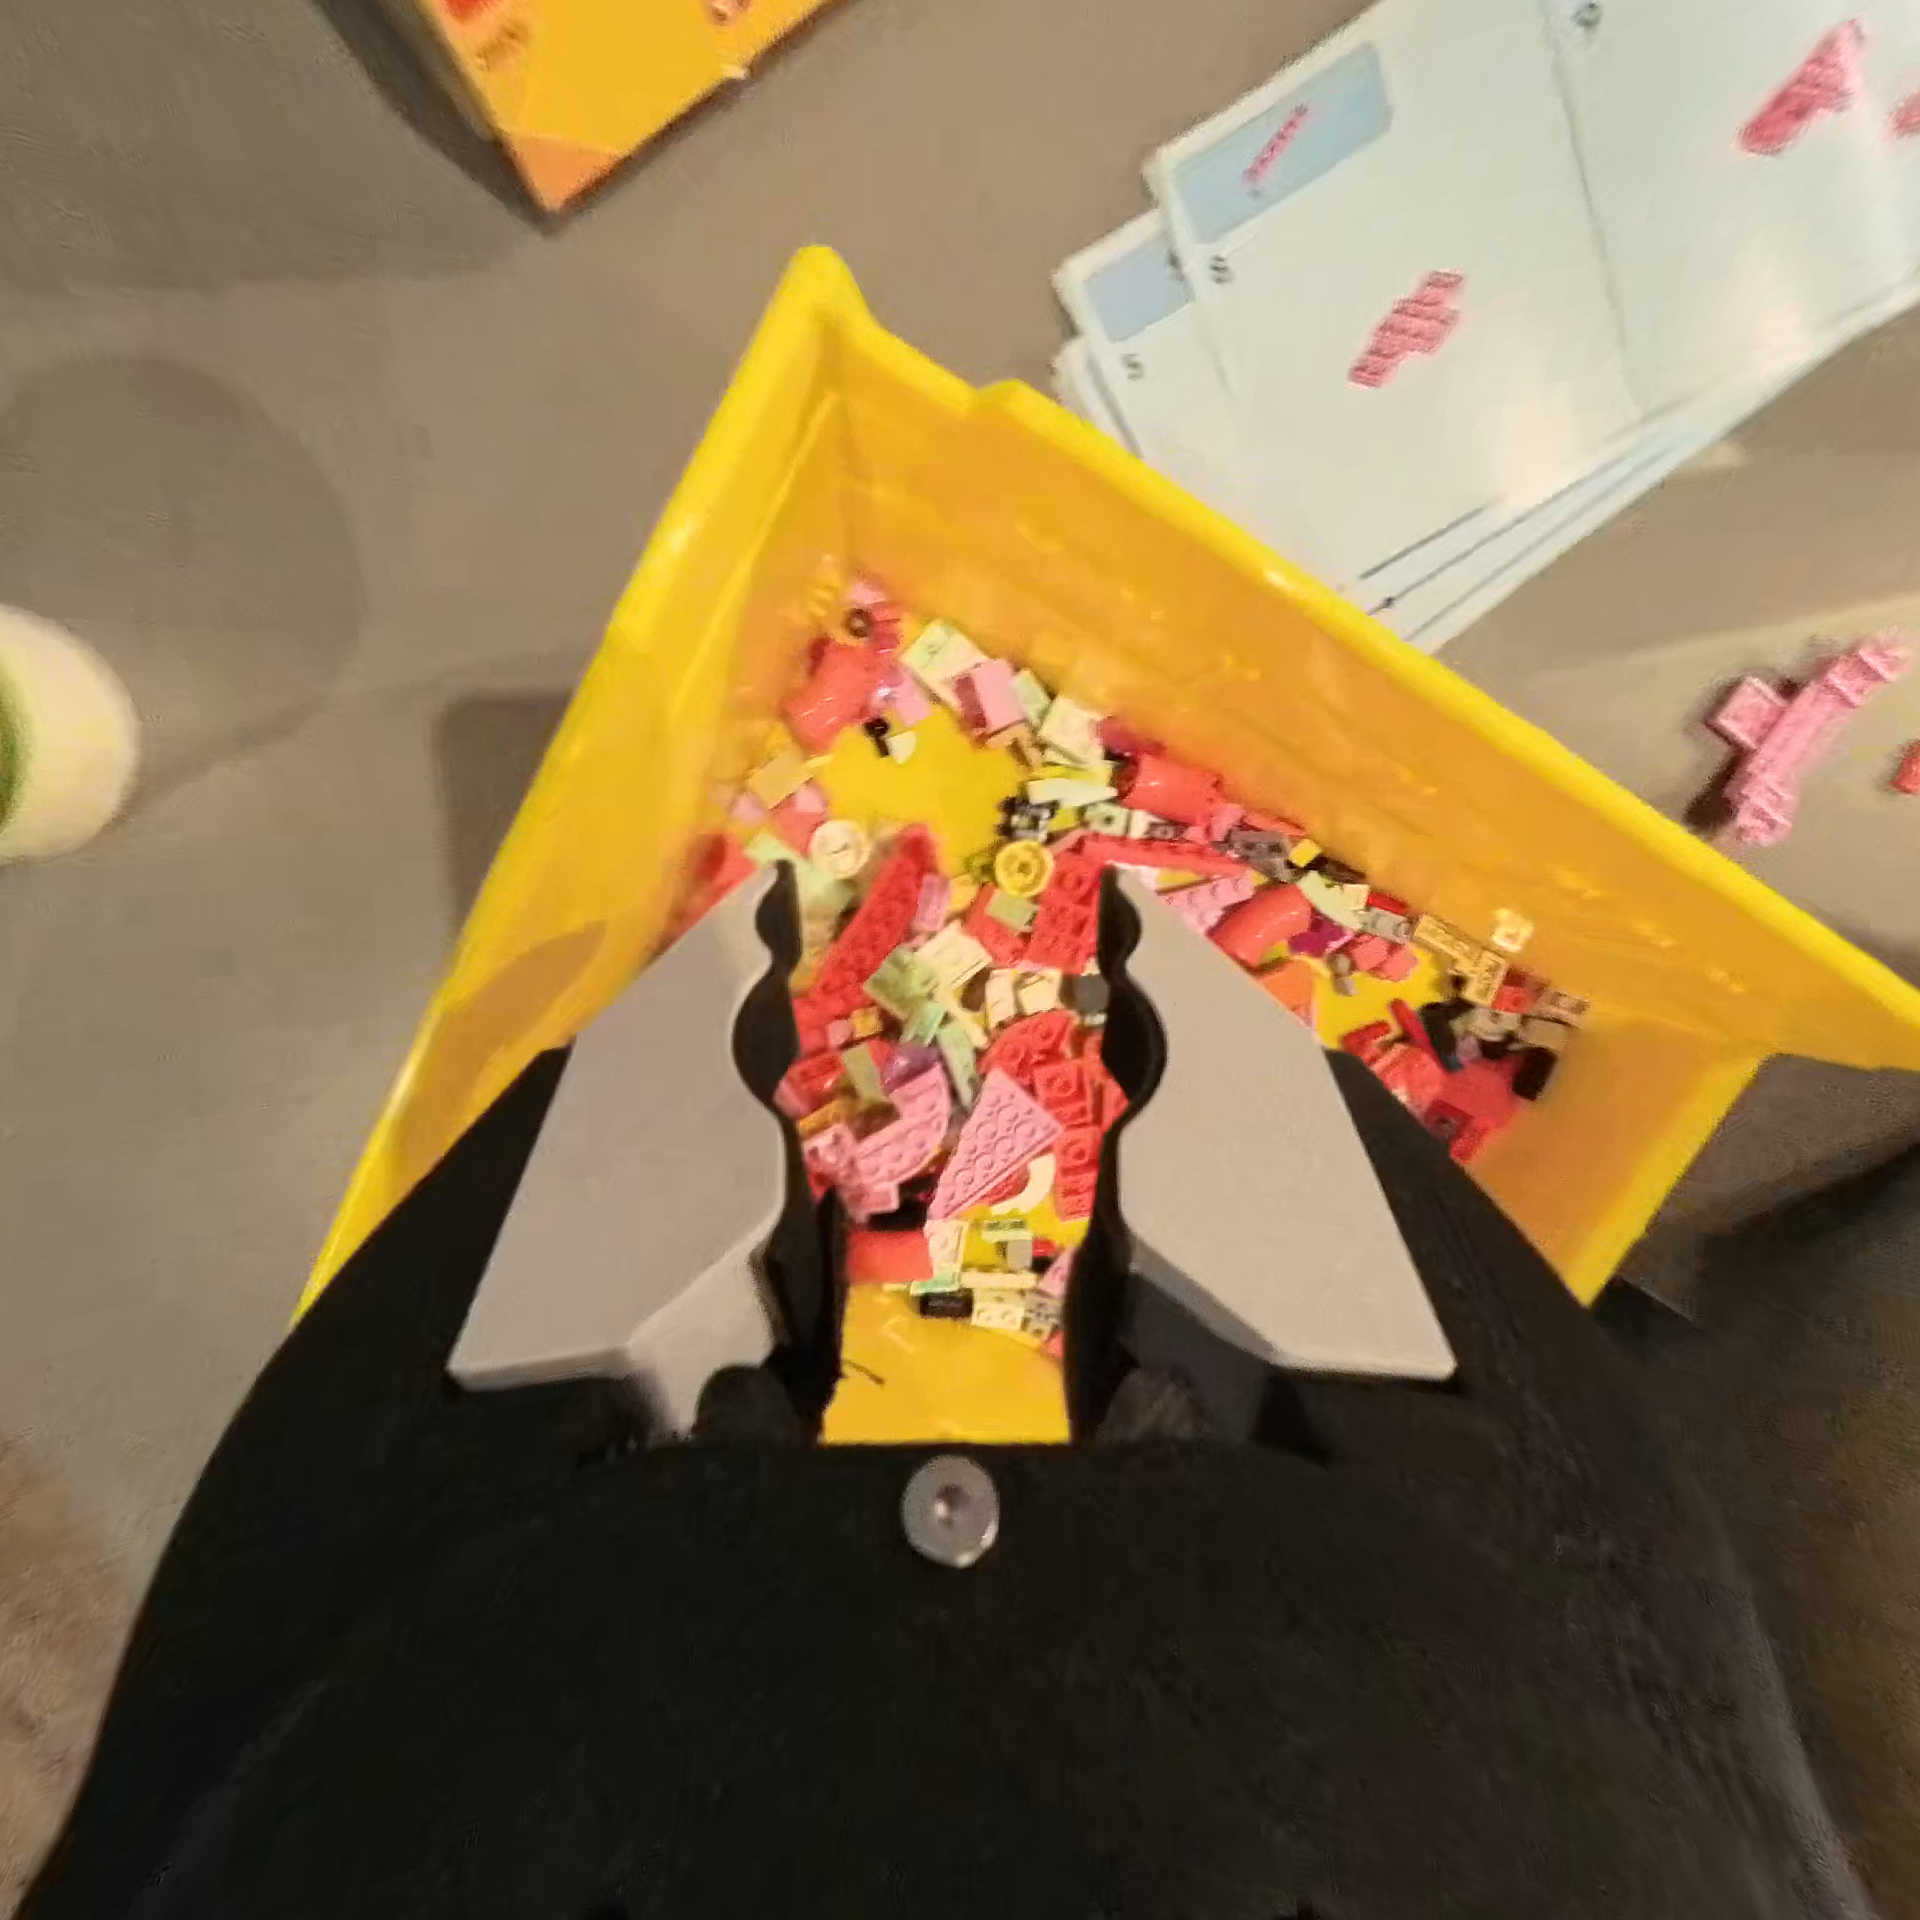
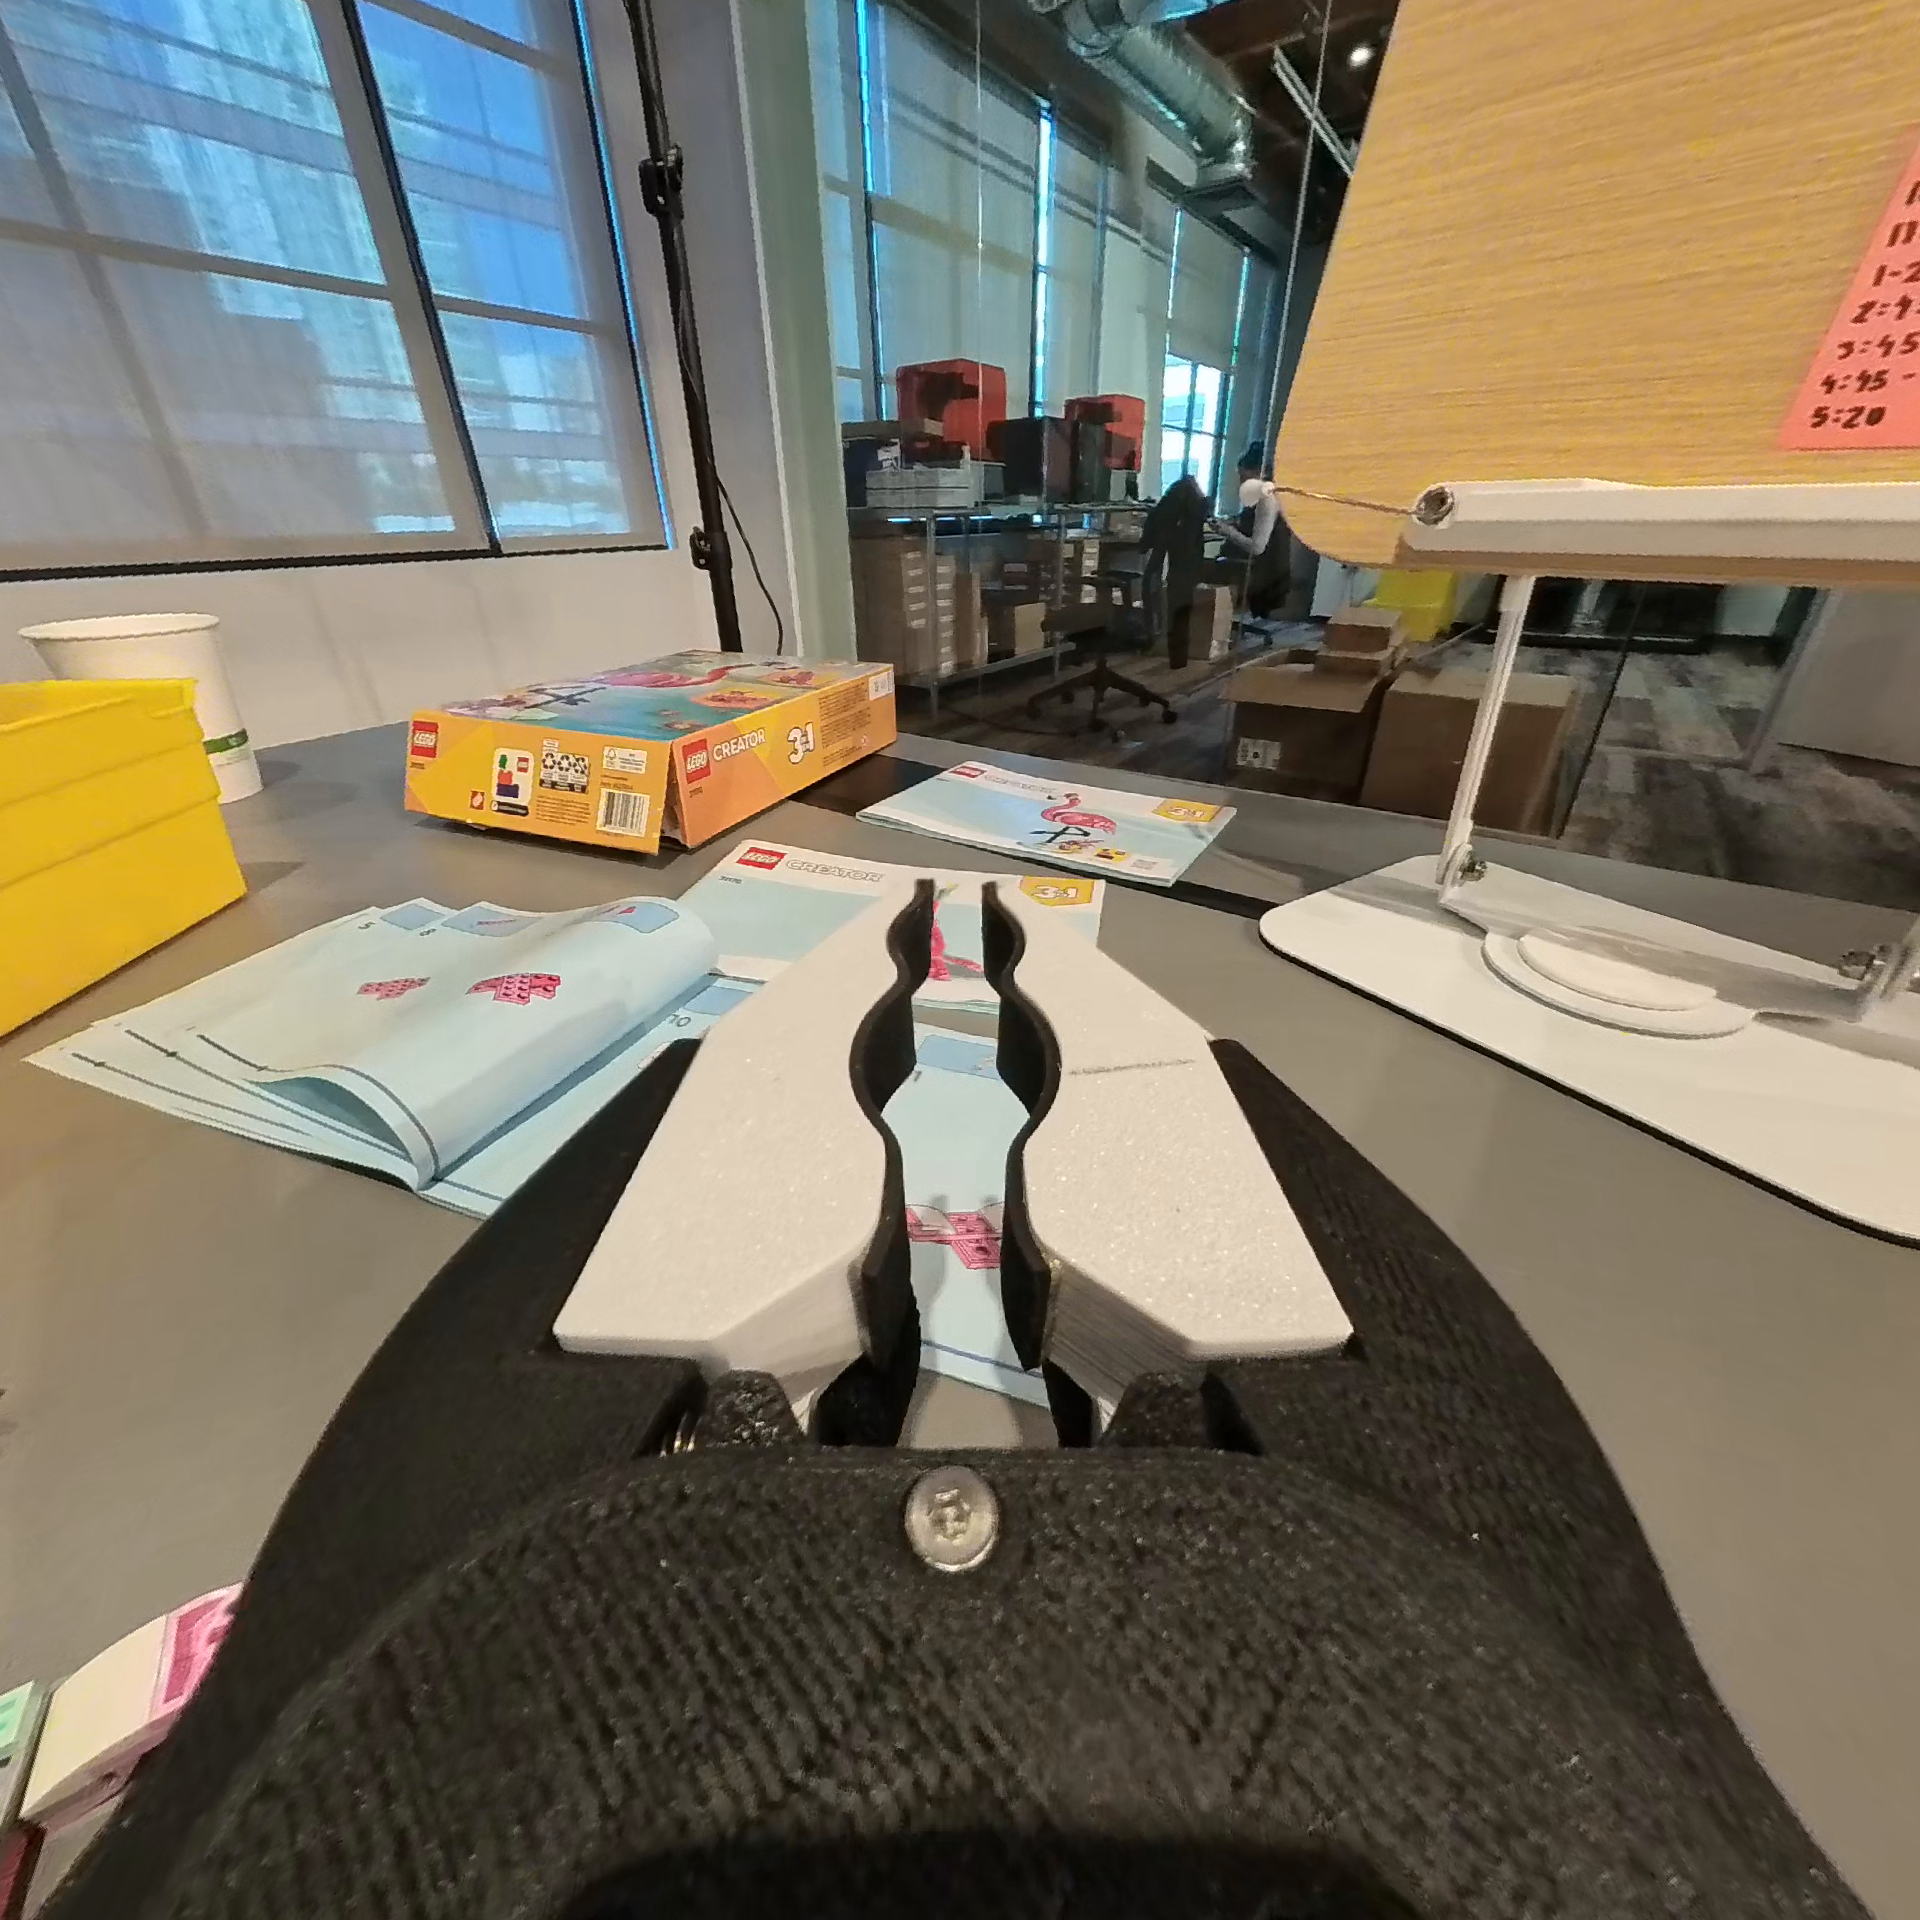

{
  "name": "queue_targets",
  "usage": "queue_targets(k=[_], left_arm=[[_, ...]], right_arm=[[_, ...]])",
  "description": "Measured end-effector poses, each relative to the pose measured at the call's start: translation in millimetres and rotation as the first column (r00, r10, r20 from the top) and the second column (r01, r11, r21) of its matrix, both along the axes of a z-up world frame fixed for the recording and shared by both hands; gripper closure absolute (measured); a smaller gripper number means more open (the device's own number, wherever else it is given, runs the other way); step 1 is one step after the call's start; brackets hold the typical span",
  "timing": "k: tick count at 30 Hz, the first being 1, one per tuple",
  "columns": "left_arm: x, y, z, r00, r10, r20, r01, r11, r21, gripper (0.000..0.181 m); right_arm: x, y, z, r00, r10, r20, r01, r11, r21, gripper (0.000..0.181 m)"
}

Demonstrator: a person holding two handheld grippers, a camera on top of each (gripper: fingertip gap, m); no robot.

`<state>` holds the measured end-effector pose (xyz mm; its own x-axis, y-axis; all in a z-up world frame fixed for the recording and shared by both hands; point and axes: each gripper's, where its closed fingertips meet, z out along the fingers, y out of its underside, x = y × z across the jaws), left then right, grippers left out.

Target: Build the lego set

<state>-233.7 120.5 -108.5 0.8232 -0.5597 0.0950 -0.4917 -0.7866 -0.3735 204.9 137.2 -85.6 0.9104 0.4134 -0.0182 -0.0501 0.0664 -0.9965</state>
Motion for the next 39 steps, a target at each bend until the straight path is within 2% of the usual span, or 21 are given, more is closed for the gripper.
queue_targets(k=[3, 6, 9, 11, 14, 18, 20, 25, 29, 32, 33, 34, 36, 37, 39], left_arm=[[12.8, 5.2, -17.1, 0.998, -0.032, 0.063, 0.037, 0.996, -0.081, 0.132], [31.6, 5.9, -33.7, 0.984, -0.131, 0.121, 0.146, 0.982, -0.124, 0.138], [19.2, 18.9, -61.2, 0.986, -0.159, -0.053, 0.152, 0.981, -0.117, 0.145], [24.1, 24.1, -70.8, 0.987, -0.153, -0.052, 0.146, 0.983, -0.108, 0.145], [37.4, 25.7, -73.3, 0.991, -0.126, 0.037, 0.129, 0.985, -0.117, 0.142], [17.0, 28.8, -75.9, 0.989, -0.117, -0.085, 0.11, 0.99, -0.091, 0.165], [3.0, 26.3, -76.3, 0.983, -0.098, -0.157, 0.084, 0.992, -0.09, 0.165], [-30.9, 7.8, -71.2, 0.968, -0.01, -0.249, -0.019, 0.993, -0.115, 0.165], [-57.6, -40.0, -68.1, 0.954, 0.012, -0.298, -0.106, 0.948, -0.3, 0.165], [-69.0, -71.5, -65.1, 0.952, -0.013, -0.305, -0.121, 0.901, -0.416, 0.164], [-67.2, -73.5, -62.7, 0.96, -0.014, -0.28, -0.108, 0.902, -0.419, 0.165], [-62.8, -70.4, -58.3, 0.971, -0.002, -0.24, -0.096, 0.913, -0.397, 0.165], [-56.4, -37.6, -39.9, 0.982, 0.086, -0.166, -0.119, 0.973, -0.198, 0.165], [-55.3, -19.3, -26.0, 0.982, 0.14, -0.123, -0.15, 0.985, -0.079, 0.165], [-58.6, -8.3, -7.7, 0.979, 0.175, -0.103, -0.174, 0.985, 0.013, 0.165]], right_arm=[[0.3, -0.1, 0.4, 1.0, 0.007, -0.016, -0.007, 1.0, -0.002, 0.174], [-0.1, 0.1, 0.3, 1.0, 0.011, -0.017, -0.011, 1.0, -0.003, 0.174], [-0.8, 0.2, 0.1, 1.0, 0.012, -0.014, -0.012, 1.0, -0.004, 0.174], [-1.5, 0.0, 0.1, 1.0, 0.015, -0.012, -0.016, 1.0, -0.003, 0.174], [-2.7, 0.0, -0.1, 1.0, 0.022, -0.011, -0.022, 1.0, -0.005, 0.174], [-3.1, 0.2, -0.5, 1.0, 0.026, -0.015, -0.026, 1.0, -0.008, 0.174], [-2.6, 0.3, -0.5, 0.999, 0.027, -0.019, -0.027, 1.0, -0.009, 0.174], [-2.2, 0.3, -0.4, 0.999, 0.027, -0.024, -0.028, 1.0, -0.01, 0.174], [-2.3, 0.4, -0.5, 0.999, 0.029, -0.027, -0.029, 1.0, -0.012, 0.174], [-2.6, 0.4, -0.6, 0.999, 0.031, -0.028, -0.031, 0.999, -0.012, 0.175], [-2.9, 0.4, -0.4, 0.999, 0.032, -0.027, -0.032, 0.999, -0.011, 0.175], [-3.0, 0.3, -0.4, 0.999, 0.032, -0.026, -0.032, 0.999, -0.011, 0.175], [-3.2, 0.4, -0.5, 0.999, 0.032, -0.025, -0.032, 0.999, -0.011, 0.175], [-3.2, 0.3, -0.6, 0.999, 0.032, -0.025, -0.033, 0.999, -0.012, 0.175], [-3.3, 0.2, -0.5, 0.999, 0.033, -0.025, -0.033, 0.999, -0.011, 0.174]])
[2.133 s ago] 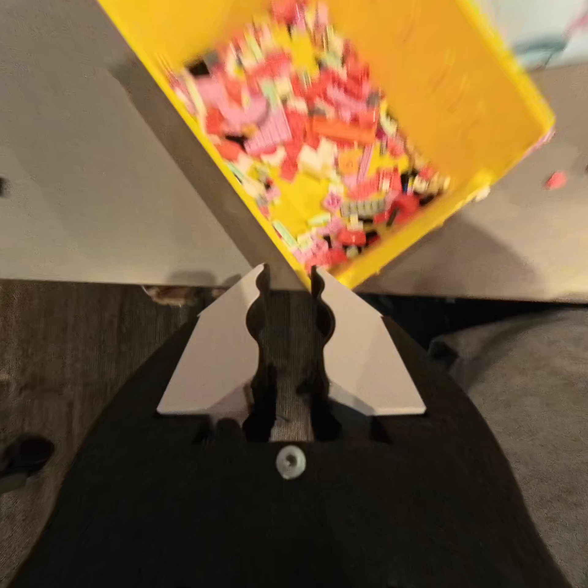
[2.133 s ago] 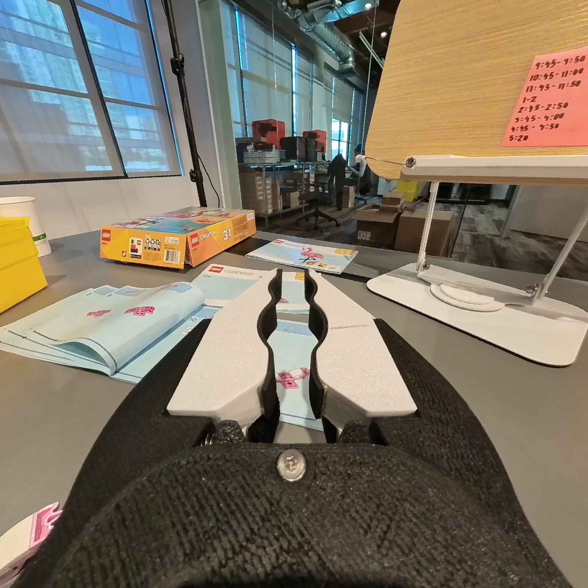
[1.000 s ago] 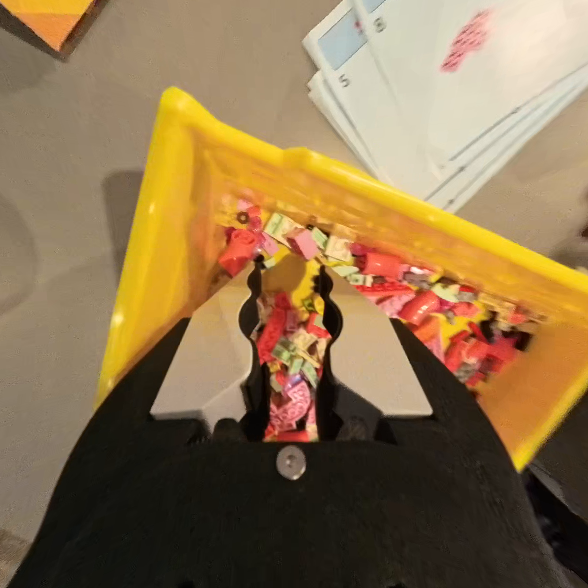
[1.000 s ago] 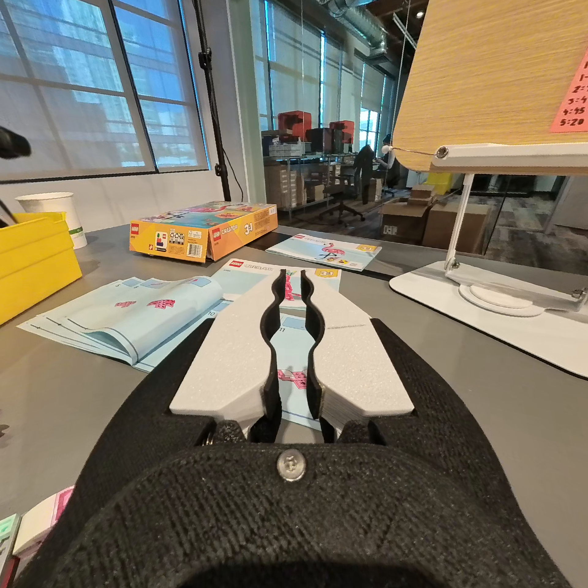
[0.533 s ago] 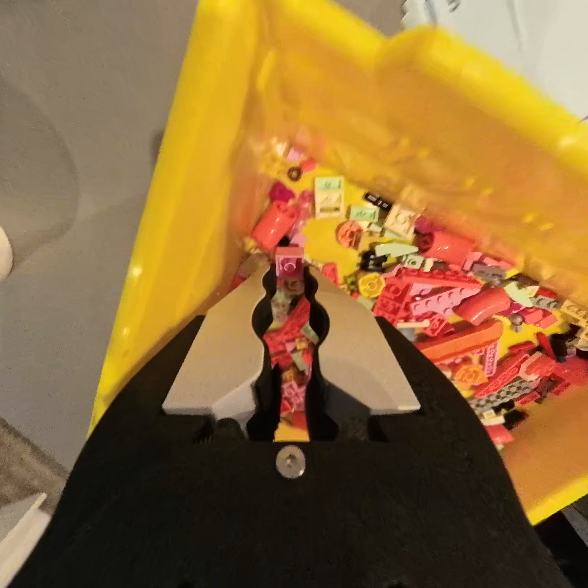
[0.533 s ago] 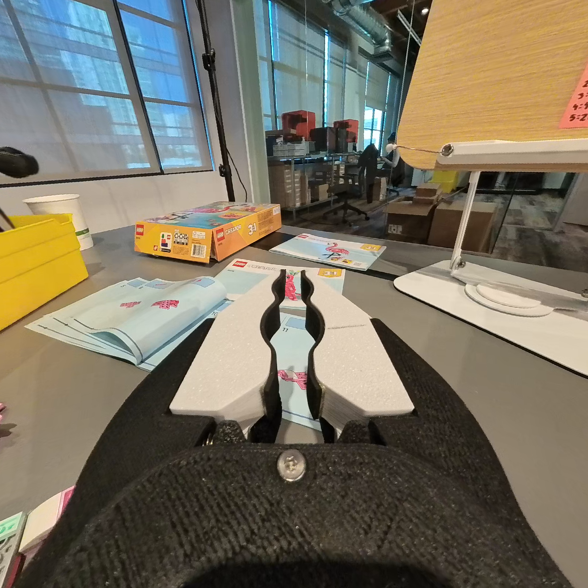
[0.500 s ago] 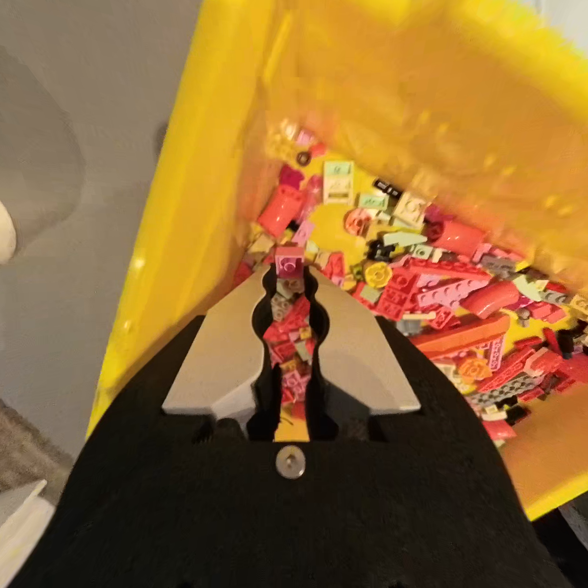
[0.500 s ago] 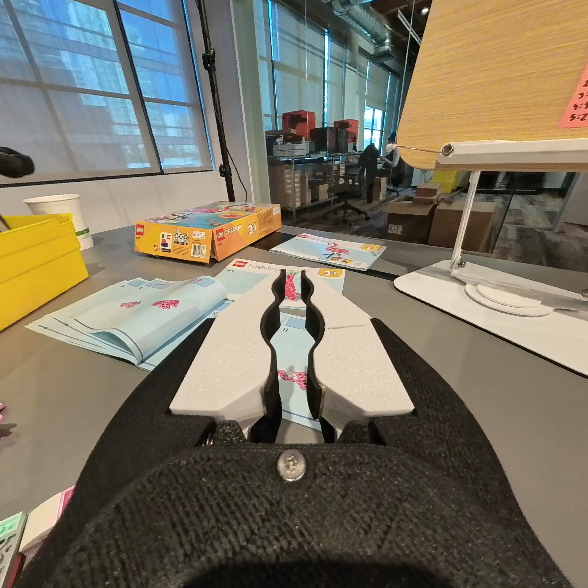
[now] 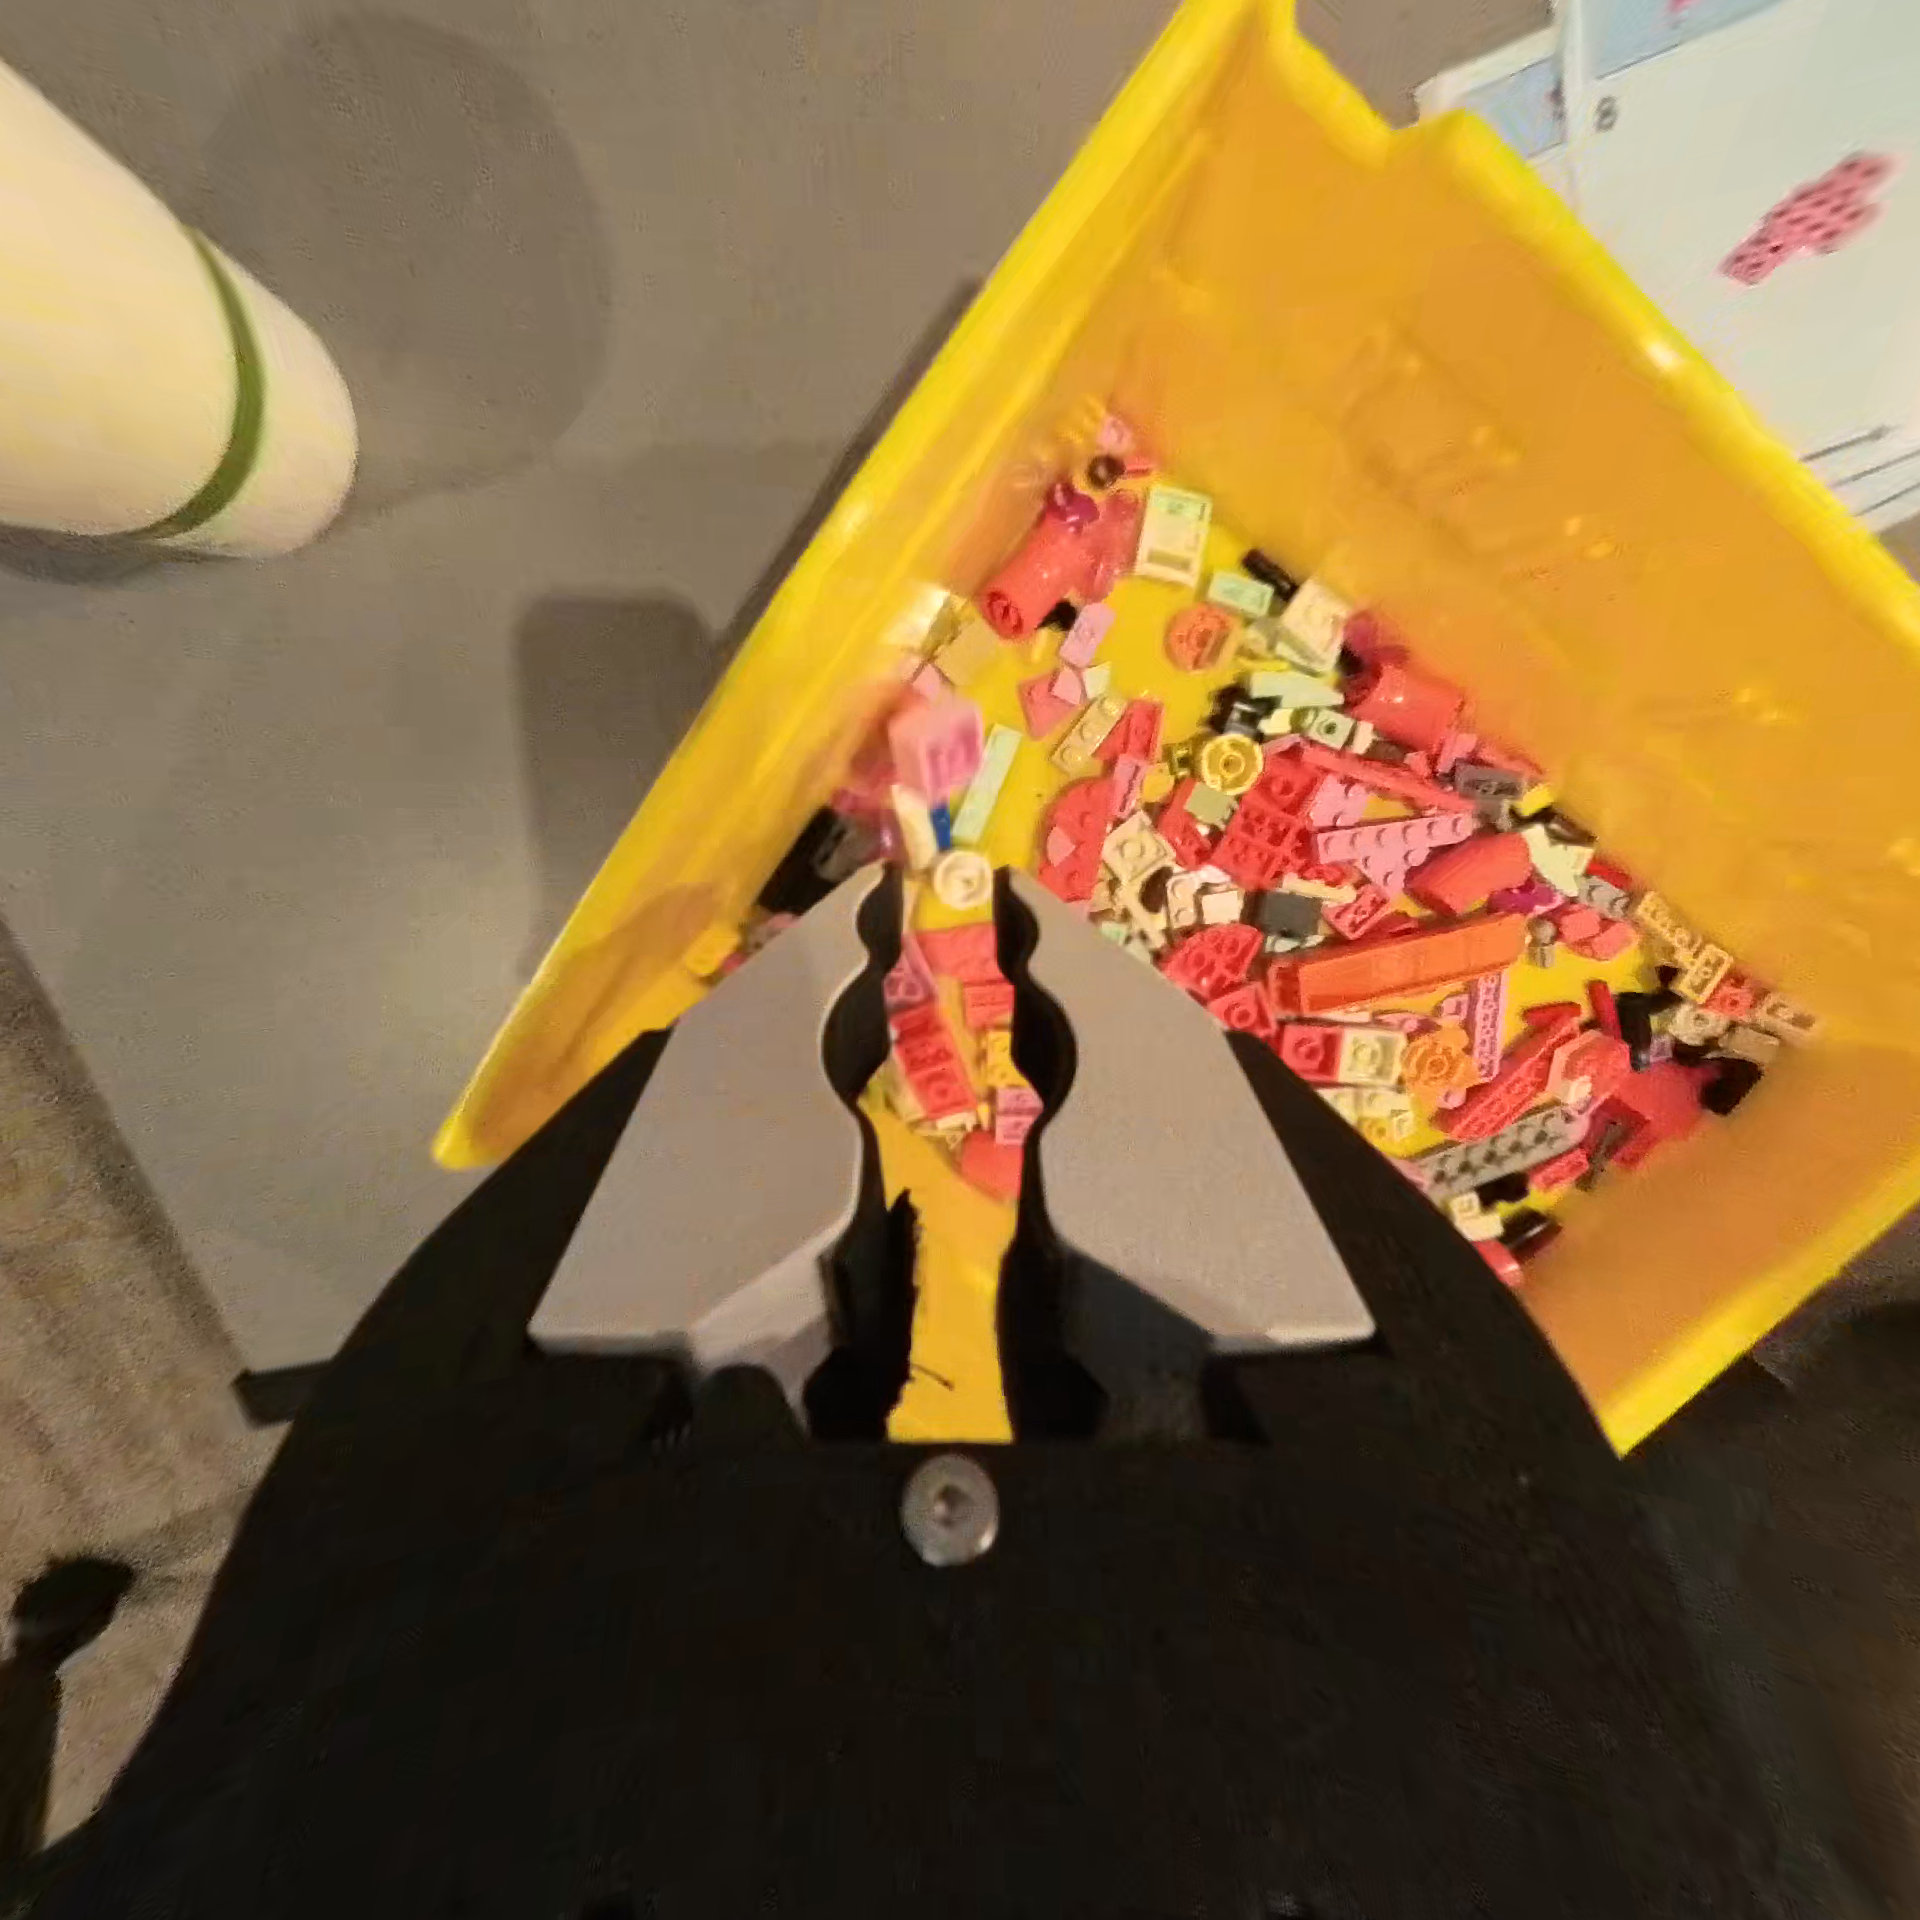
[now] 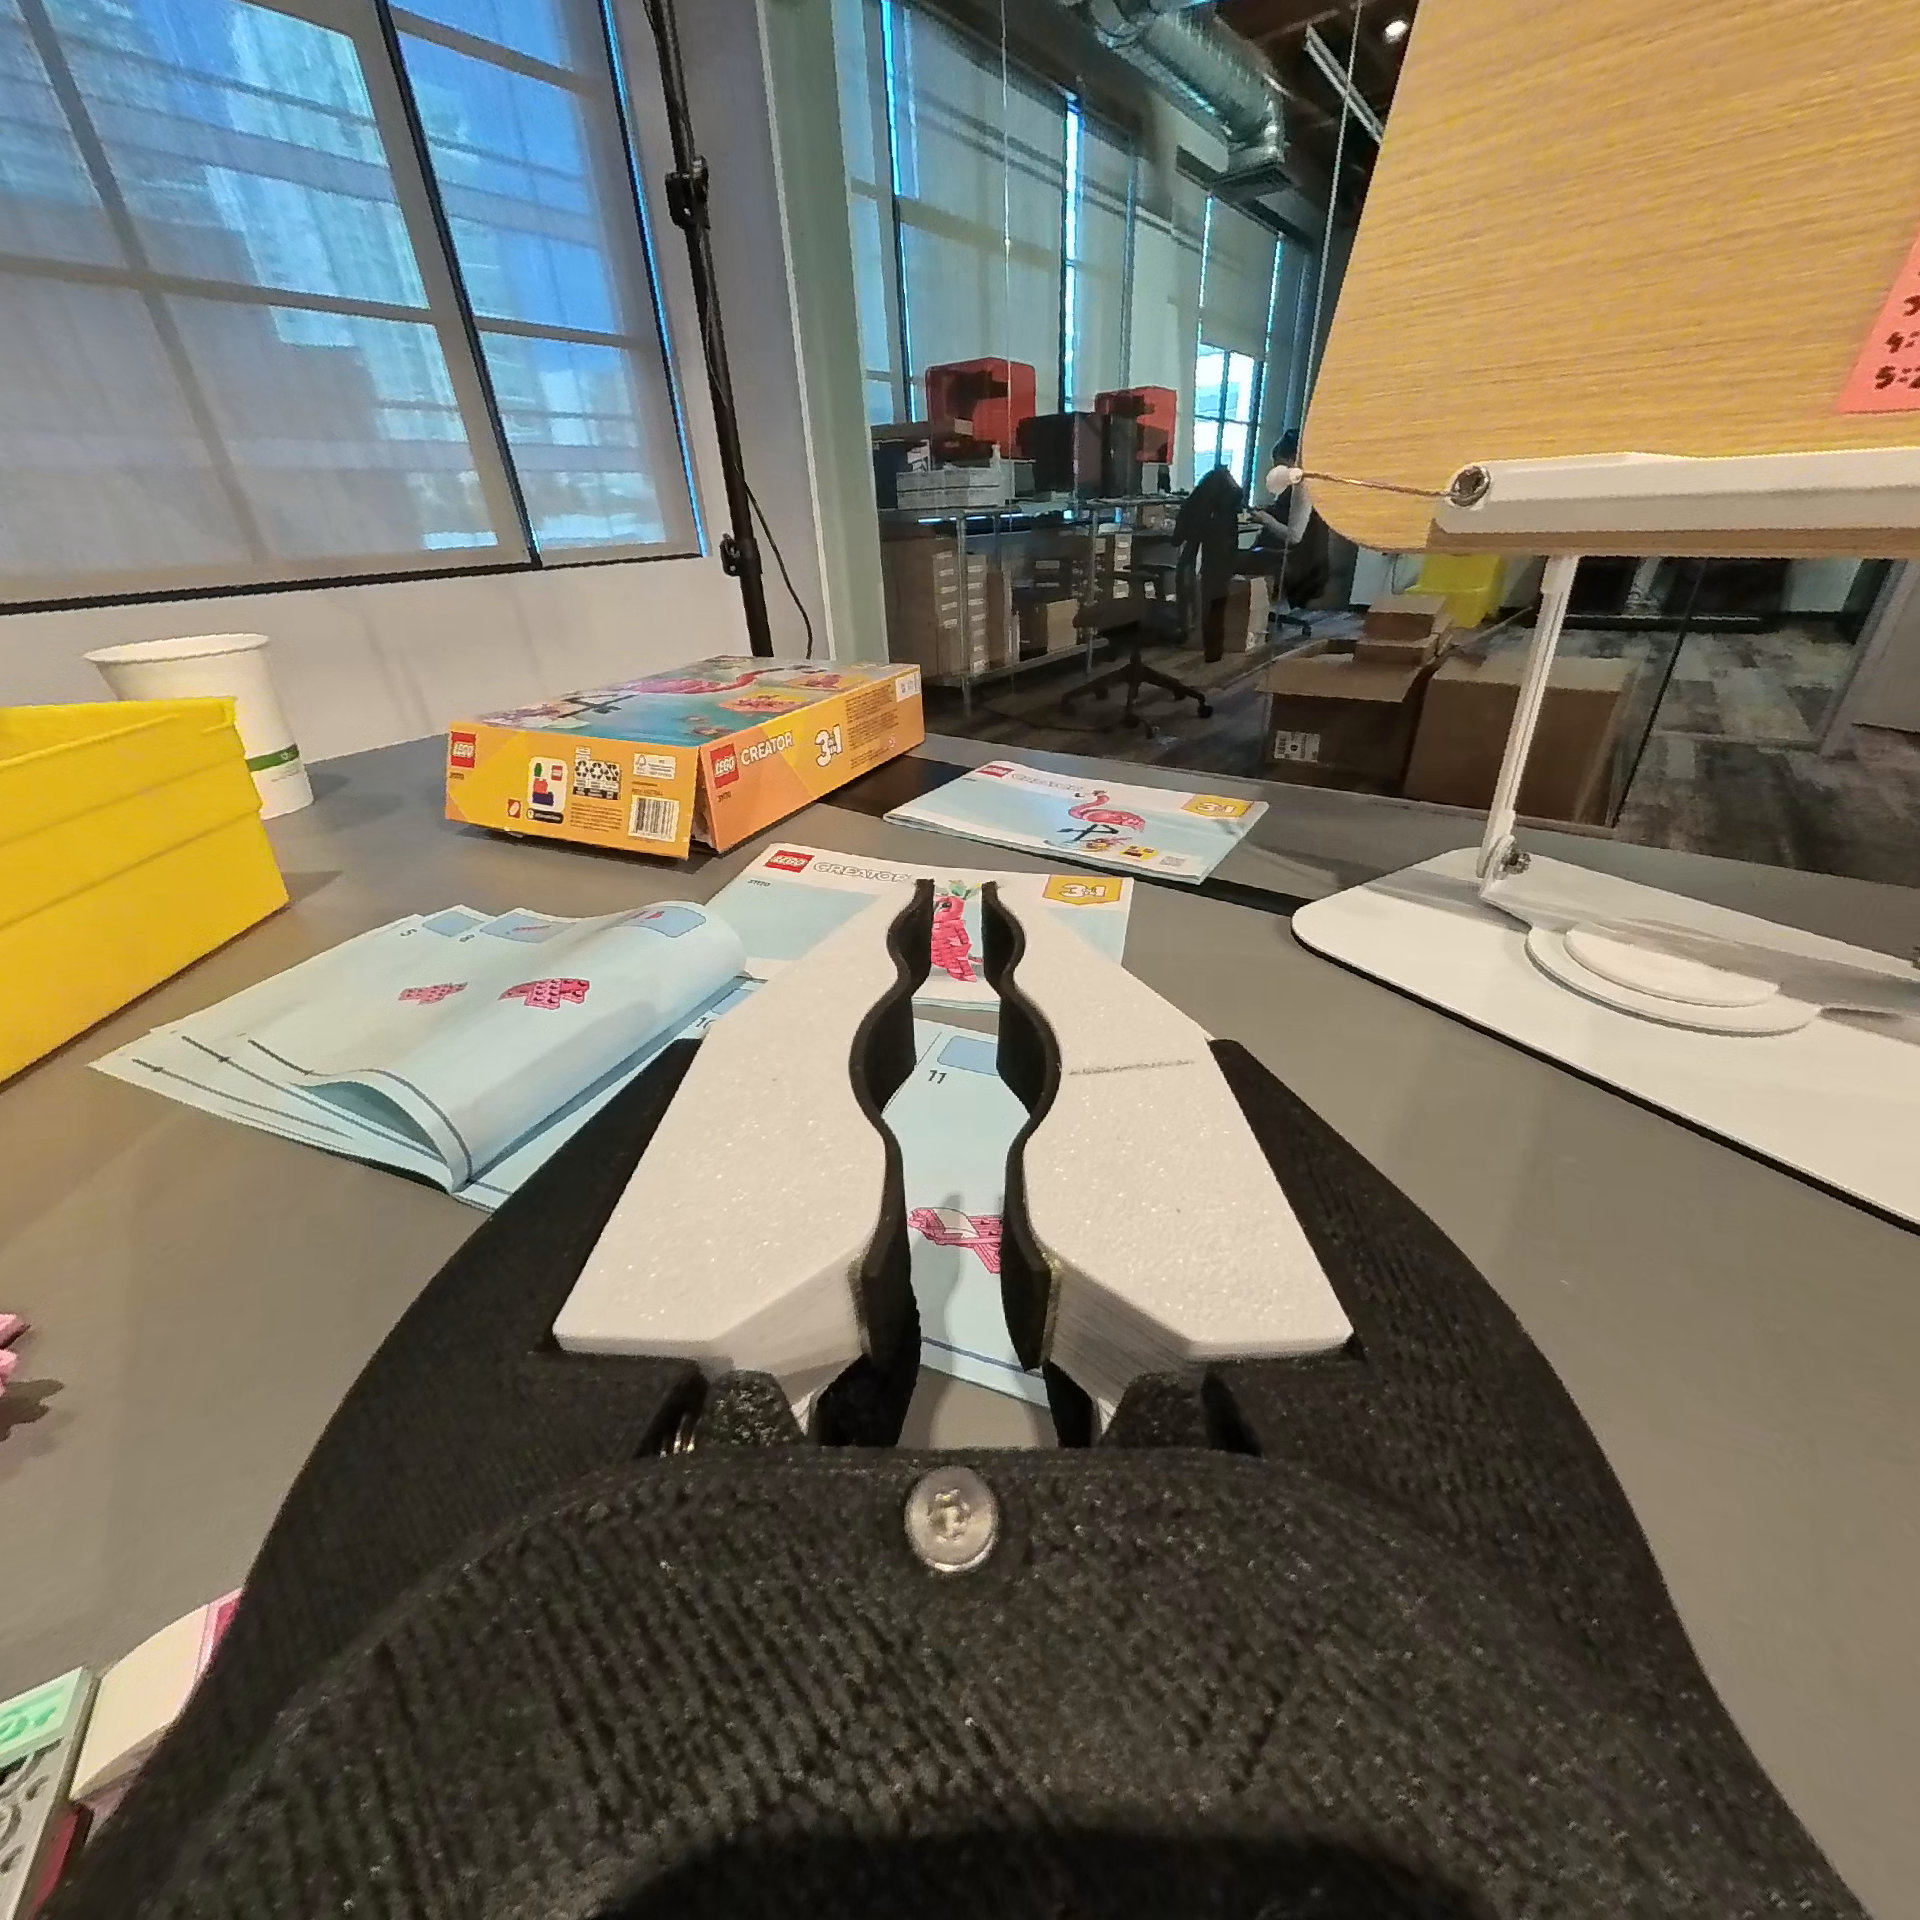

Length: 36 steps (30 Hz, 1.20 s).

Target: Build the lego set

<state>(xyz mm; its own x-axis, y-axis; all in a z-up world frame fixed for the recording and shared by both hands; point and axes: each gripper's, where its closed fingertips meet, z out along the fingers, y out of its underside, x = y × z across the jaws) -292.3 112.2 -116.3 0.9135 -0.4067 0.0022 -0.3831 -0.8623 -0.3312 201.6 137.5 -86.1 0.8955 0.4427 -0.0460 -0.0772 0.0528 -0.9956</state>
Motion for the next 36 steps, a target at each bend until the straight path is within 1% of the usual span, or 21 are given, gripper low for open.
queue_targets(k=[3, 6, 8, 10, 12, 14, 16, 18, 19, 20, 22, 23, 24, 25, 27, 28, 30, 31, 33, 35, 36], left_arm=[[-13.6, -7.4, -4.7, 0.993, 0.002, -0.12, -0.009, 0.998, -0.057, 0.166], [-25.5, -13.9, -21.9, 0.963, -0.043, -0.266, 0.009, 0.992, -0.128, 0.179], [-31.2, -16.9, -33.3, 0.945, -0.063, -0.322, 0.005, 0.984, -0.177, 0.181], [-38.8, -18.8, -42.1, 0.928, -0.057, -0.368, -0.025, 0.976, -0.215, 0.181], [-54.3, -23.2, -48.1, 0.887, -0.051, -0.459, -0.076, 0.964, -0.255, 0.181], [-55.5, -32.4, -56.9, 0.875, -0.075, -0.478, -0.096, 0.942, -0.323, 0.181], [-55.5, -35.4, -61.9, 0.853, -0.115, -0.509, -0.084, 0.932, -0.352, 0.181], [-50.1, -36.1, -64.6, 0.851, -0.141, -0.506, -0.061, 0.93, -0.362, 0.181], [-44.4, -34.4, -64.9, 0.86, -0.153, -0.486, -0.034, 0.934, -0.355, 0.181], [-33.8, -32.8, -64.9, 0.885, -0.164, -0.436, 0.005, 0.939, -0.344, 0.181], [7.4, -35.5, -62.6, 0.958, -0.196, -0.21, 0.121, 0.938, -0.324, 0.181], [25.0, -35.4, -57.3, 0.965, -0.228, -0.129, 0.184, 0.941, -0.285, 0.181], [33.3, -33.3, -50.5, 0.959, -0.255, -0.12, 0.224, 0.948, -0.227, 0.181], [36.3, -32.8, -43.7, 0.952, -0.27, -0.142, 0.243, 0.953, -0.182, 0.181], [43.5, -44.9, -33.2, 0.938, -0.314, -0.149, 0.291, 0.943, -0.16, 0.181], [48.7, -56.0, -30.4, 0.931, -0.343, -0.124, 0.319, 0.931, -0.177, 0.181], [54.9, -80.4, -29.0, 0.917, -0.392, -0.069, 0.367, 0.9, -0.234, 0.175], [53.9, -89.4, -29.6, 0.916, -0.398, -0.06, 0.371, 0.892, -0.258, 0.171], [47.6, -101.7, -32.6, 0.916, -0.396, -0.064, 0.362, 0.884, -0.295, 0.163], [43.1, -109.1, -35.8, 0.918, -0.391, -0.06, 0.356, 0.882, -0.31, 0.149], [41.9, -110.9, -36.8, 0.921, -0.387, -0.055, 0.353, 0.884, -0.307, 0.147]], right_arm=[[0.1, 0.0, 0.1, 1.0, 0.001, -0.001, -0.001, 1.0, 0.0, 0.174], [-0.2, -0.1, 0.3, 1.0, 0.003, -0.004, -0.003, 1.0, 0.0, 0.174], [-0.3, -0.1, 0.2, 1.0, 0.004, -0.004, -0.004, 1.0, 0.0, 0.174], [-0.2, -0.2, 0.5, 1.0, 0.004, -0.005, -0.004, 1.0, 0.001, 0.174], [0.1, -0.1, 0.5, 1.0, 0.004, -0.008, -0.004, 1.0, 0.001, 0.174], [0.2, -0.1, 0.6, 1.0, 0.004, -0.01, -0.004, 1.0, 0.0, 0.174], [0.3, 0.1, 0.5, 1.0, 0.005, -0.011, -0.005, 1.0, -0.001, 0.174], [0.2, 0.1, 0.6, 1.0, 0.005, -0.011, -0.005, 1.0, 0.0, 0.174], [0.2, 0.1, 0.6, 1.0, 0.005, -0.011, -0.005, 1.0, 0.0, 0.174], [0.4, 0.2, 0.7, 1.0, 0.003, -0.011, -0.003, 1.0, 0.0, 0.174], [1.0, 0.1, 1.2, 1.0, -0.002, -0.012, 0.002, 1.0, 0.004, 0.173], [0.9, -0.2, 1.5, 1.0, -0.002, -0.011, 0.002, 1.0, 0.007, 0.172], [0.5, -0.7, 2.3, 1.0, -0.002, -0.008, 0.002, 1.0, 0.015, 0.17], [0.0, -1.3, 3.6, 1.0, -0.003, -0.002, 0.003, 1.0, 0.029, 0.166], [-1.4, -2.9, 6.6, 1.0, -0.012, 0.026, 0.01, 0.998, 0.068, 0.159], [-2.1, -3.9, 8.7, 0.998, -0.022, 0.051, 0.017, 0.995, 0.098, 0.155], [-3.7, -6.2, 14.7, 0.992, -0.057, 0.114, 0.036, 0.983, 0.183, 0.146], [-5.1, -8.1, 20.2, 0.987, -0.077, 0.138, 0.042, 0.969, 0.242, 0.137], [-10.4, -12.8, 31.3, 0.981, -0.104, 0.162, 0.042, 0.937, 0.347, 0.113], [-16.4, -15.4, 39.1, 0.978, -0.124, 0.17, 0.043, 0.908, 0.416, 0.08], [-19.5, -16.9, 42.6, 0.978, -0.127, 0.164, 0.041, 0.895, 0.444, 0.069]])
